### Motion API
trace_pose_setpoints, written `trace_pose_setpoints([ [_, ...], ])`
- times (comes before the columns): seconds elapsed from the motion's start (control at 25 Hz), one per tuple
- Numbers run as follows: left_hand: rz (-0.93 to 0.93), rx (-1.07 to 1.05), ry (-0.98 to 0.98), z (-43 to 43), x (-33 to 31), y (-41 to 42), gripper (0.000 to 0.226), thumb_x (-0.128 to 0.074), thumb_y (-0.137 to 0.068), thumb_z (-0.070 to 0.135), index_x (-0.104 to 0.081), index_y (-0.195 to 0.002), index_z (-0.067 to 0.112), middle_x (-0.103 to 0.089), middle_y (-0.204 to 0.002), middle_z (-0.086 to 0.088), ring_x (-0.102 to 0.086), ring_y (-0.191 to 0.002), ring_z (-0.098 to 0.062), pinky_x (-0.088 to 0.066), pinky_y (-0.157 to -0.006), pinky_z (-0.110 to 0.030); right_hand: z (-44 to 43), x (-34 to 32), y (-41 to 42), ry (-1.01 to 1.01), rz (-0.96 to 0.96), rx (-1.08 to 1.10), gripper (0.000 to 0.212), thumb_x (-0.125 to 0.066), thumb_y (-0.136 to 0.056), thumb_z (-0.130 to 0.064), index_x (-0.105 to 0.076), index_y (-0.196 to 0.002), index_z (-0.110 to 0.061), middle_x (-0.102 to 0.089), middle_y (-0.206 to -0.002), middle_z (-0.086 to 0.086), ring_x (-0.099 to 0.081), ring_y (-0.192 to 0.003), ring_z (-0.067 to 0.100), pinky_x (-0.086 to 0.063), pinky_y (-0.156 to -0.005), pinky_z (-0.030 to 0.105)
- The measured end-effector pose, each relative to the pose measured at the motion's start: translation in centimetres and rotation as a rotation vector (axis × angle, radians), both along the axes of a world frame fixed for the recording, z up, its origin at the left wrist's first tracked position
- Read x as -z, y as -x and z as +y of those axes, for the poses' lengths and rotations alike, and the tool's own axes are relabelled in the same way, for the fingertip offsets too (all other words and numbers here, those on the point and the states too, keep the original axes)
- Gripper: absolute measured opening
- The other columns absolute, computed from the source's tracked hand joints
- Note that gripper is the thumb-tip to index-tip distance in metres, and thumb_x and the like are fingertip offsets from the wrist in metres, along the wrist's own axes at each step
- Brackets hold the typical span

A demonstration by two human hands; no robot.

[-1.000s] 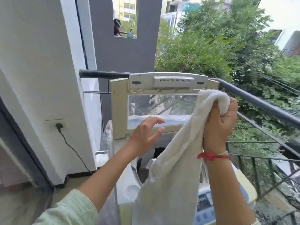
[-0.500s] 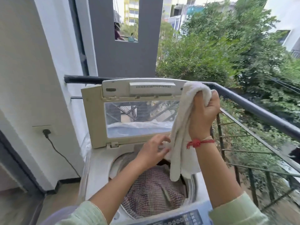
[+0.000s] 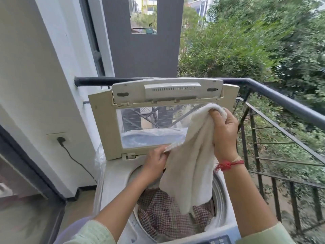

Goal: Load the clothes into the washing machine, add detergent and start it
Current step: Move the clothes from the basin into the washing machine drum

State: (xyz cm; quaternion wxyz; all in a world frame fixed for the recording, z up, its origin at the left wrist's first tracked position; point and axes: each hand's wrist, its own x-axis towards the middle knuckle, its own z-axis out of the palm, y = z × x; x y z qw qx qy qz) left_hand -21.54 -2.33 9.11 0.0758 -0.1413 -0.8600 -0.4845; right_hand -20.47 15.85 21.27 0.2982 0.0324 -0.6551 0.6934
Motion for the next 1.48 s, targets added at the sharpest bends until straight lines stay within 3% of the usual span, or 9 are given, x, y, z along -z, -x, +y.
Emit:
trace_pose_setpoints([
  [0.24,0.134,-0.393,0.088,-7.0,-4.4,3.0,0.033,-0.038,-0.083,0.021,-0.063,-0.102,0.013,-0.067,-0.091,-0.012,-0.059,-0.082,-0.031,-0.042,-0.066,-0.036,5.8,4.8,2.0,-0.81,-0.615,-0.405,0.054,-0.08,-0.069,-0.013,-0.053,-0.114,-0.024,-0.061,-0.09,0.004,-0.058,-0.079,0.017,-0.051,-0.076,0.035],
  [0.48,0.209,-0.317,0.555,-9.9,-5.5,2.9,0.02,-0.05,-0.09,0.014,-0.064,-0.104,0.018,-0.068,-0.1,-0.008,-0.061,-0.092,-0.033,-0.038,-0.063,-0.034,7.9,5.0,2.6,-1.332,-0.596,-0.525,0.025,-0.081,-0.069,-0.022,-0.057,-0.065,-0.016,-0.051,-0.064,-0.005,-0.049,-0.059,0.012,-0.034,-0.054,0.024],
  [0.68,0.265,-0.336,0.59,-10.6,-6.9,2.8,0.02,-0.052,-0.092,0.02,-0.065,-0.107,0.022,-0.069,-0.105,-0.005,-0.062,-0.095,-0.034,-0.044,-0.066,-0.037,9.6,7.3,4.3,-1.314,-0.24,0.157,0.011,-0.071,-0.078,-0.022,-0.065,-0.073,-0.014,-0.056,-0.073,0.003,-0.056,-0.071,0.026,-0.041,-0.061,0.03],
  [0.84,0.245,-0.427,0.588,-12.8,-7.2,2.6,0.021,-0.052,-0.093,0.024,-0.067,-0.108,0.024,-0.07,-0.106,-0.008,-0.062,-0.095,-0.037,-0.047,-0.07,-0.041,12.5,13.0,3.6,-1.545,-0.806,-0.229,0.037,-0.066,-0.081,-0.032,-0.041,-0.057,-0.02,-0.047,-0.06,0.0,-0.053,-0.068,0.026,-0.033,-0.055,0.031],
  [1.04,0.141,-0.501,0.567,-13.5,-5.2,1.4,0.021,-0.05,-0.093,0.021,-0.066,-0.108,0.021,-0.069,-0.098,-0.015,-0.06,-0.089,-0.039,-0.038,-0.063,-0.034,12.3,14.2,2.9,-0.92,-0.31,0.278,0.013,-0.053,-0.09,-0.013,-0.064,-0.085,-0.007,-0.05,-0.086,0.001,-0.049,-0.075,0.022,-0.036,-0.064,0.03],
  [1.12,0.037,-0.376,0.53,-13.0,-4.2,1.0,0.031,-0.046,-0.093,0.017,-0.062,-0.119,0.024,-0.067,-0.111,-0.008,-0.06,-0.101,-0.033,-0.042,-0.073,-0.034,10.1,14.7,2.6,-0.892,-0.279,0.044,0.022,-0.045,-0.091,-0.01,-0.065,-0.099,-0.003,-0.059,-0.092,0.005,-0.053,-0.083,0.02,-0.039,-0.071,0.029],
  [1.28,-0.651,0.295,0.736,-9.9,-0.4,0.9,0.03,-0.046,-0.084,0.02,-0.068,-0.086,0.04,-0.065,-0.094,0.007,-0.059,-0.084,-0.013,-0.048,-0.071,-0.03,7.4,16.0,3.3,-1.577,-0.887,-0.788,0.027,-0.044,-0.087,-0.001,-0.068,-0.092,-0.012,-0.067,-0.103,0.016,-0.051,-0.084,0.011,-0.038,-0.064,0.015],
  [1.36,-0.684,0.257,0.732,-8.7,1.3,2.4,0.027,-0.045,-0.078,0.02,-0.067,-0.079,0.036,-0.067,-0.098,-0.005,-0.062,-0.089,-0.021,-0.051,-0.077,-0.036,7.1,15.8,5.7,-1.548,-0.815,-0.556,0.04,-0.041,-0.082,0.005,-0.07,-0.093,-0.021,-0.067,-0.107,0.009,-0.059,-0.097,0.02,-0.044,-0.077,0.024],
  [1.48,-0.343,-0.165,0.469,-7.4,0.5,5.4,0.025,-0.043,-0.087,0.01,-0.065,-0.093,0.022,-0.067,-0.106,-0.009,-0.059,-0.101,-0.028,-0.044,-0.08,-0.033,6.7,13.7,8.2,-0.991,-0.622,-0.065,0.045,-0.041,-0.076,0.009,-0.074,-0.096,-0.014,-0.07,-0.107,0.009,-0.061,-0.102,0.024,-0.042,-0.079,0.024],
])
